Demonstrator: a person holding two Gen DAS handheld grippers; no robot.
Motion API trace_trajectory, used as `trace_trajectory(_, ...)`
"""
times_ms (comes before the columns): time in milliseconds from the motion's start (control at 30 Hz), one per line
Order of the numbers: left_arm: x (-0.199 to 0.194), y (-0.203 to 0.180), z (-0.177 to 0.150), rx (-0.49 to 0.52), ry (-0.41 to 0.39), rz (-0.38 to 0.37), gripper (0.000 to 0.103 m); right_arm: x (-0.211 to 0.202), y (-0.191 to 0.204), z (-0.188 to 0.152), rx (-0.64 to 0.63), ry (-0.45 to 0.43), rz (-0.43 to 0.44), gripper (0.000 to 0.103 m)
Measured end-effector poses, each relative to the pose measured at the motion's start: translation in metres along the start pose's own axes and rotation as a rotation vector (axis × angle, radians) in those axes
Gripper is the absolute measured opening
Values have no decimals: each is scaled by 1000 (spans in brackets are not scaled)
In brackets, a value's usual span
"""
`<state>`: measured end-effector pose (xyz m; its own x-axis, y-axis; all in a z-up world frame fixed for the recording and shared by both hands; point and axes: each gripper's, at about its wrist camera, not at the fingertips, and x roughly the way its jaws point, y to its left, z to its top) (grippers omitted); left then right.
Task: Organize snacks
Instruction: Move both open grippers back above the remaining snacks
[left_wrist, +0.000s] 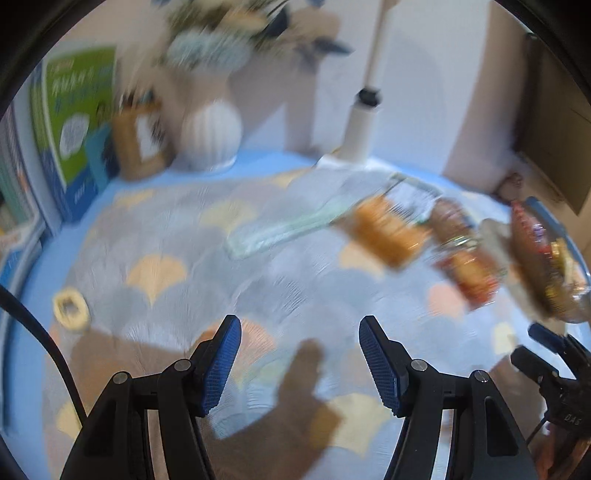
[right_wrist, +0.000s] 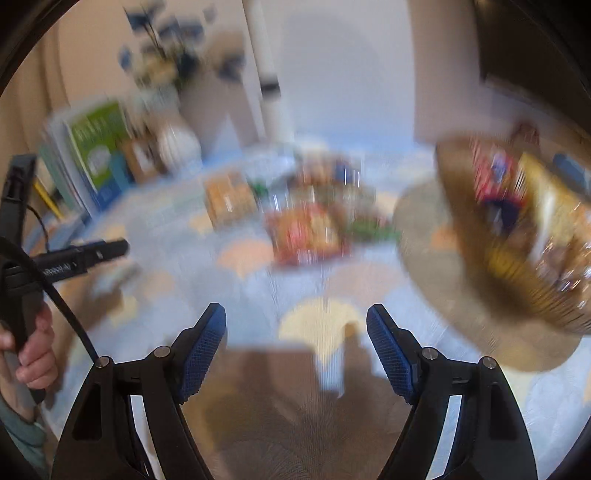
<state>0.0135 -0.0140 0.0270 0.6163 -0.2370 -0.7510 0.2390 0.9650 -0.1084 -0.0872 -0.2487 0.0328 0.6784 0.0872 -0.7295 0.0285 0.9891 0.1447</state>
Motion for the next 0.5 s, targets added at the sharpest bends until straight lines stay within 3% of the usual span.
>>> trace_trajectory(67,10,7,-3,-42,59,5,62,3,0,-1,-12,15,-23,79)
trace_trajectory(167,-3,14,-5,-78,-34,-40,71,10,-2,-2,-7,63,-5,79)
trace_trajectory(500,5,19,-6,-107,14,-71,73,11,1,-1,-15,72,2,89)
